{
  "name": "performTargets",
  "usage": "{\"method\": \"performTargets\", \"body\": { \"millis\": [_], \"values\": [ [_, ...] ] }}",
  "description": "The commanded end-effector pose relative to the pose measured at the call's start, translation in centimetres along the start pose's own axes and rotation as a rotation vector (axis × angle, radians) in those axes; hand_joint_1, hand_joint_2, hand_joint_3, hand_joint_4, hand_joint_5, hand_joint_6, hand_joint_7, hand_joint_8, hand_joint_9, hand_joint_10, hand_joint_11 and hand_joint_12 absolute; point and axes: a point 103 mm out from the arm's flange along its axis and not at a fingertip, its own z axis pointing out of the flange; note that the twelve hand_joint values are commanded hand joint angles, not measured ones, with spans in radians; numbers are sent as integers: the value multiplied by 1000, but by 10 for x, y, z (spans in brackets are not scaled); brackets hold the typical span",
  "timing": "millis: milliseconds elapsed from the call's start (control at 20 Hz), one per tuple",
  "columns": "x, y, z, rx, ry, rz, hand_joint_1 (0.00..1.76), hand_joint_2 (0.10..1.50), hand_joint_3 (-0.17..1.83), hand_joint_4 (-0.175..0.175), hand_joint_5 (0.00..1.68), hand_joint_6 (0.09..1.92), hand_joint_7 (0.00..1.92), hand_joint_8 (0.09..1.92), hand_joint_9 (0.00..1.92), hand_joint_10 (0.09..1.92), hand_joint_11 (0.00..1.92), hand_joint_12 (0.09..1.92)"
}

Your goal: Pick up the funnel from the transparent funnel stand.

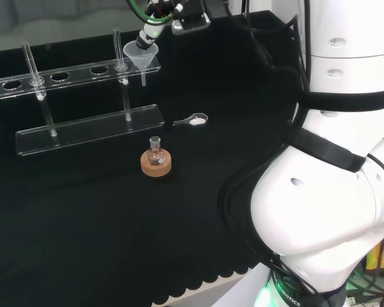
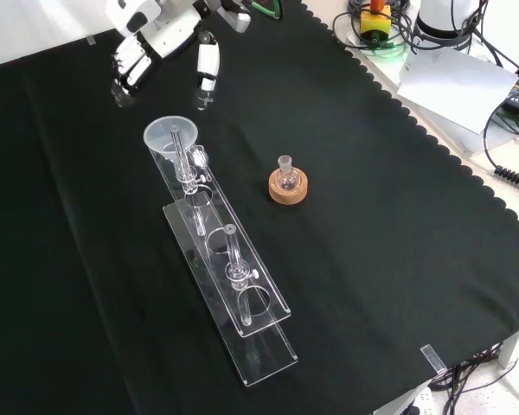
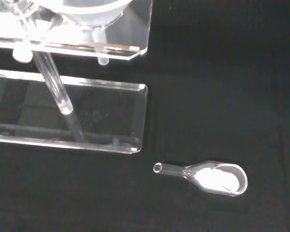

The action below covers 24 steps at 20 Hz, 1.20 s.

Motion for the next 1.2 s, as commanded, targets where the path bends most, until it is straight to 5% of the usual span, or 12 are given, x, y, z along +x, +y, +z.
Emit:
{"method": "performTargets", "body": {
  "millis": [50, 350, 1200],
  "values": [
    [14, 6, 7, 39, -13, -27, 579, 797, 167, -59, 131, 87, 0, 590, 208, 846, 254, 1464],
    [23, 13, 11, 53, -50, -43, 630, 764, 183, -75, 112, 87, 0, 638, 244, 879, 383, 1432],
    [29, 31, 21, 66, -99, -55, 681, 726, 241, -74, 71, 87, 0, 438, 164, 896, 362, 1433]
  ]
}}
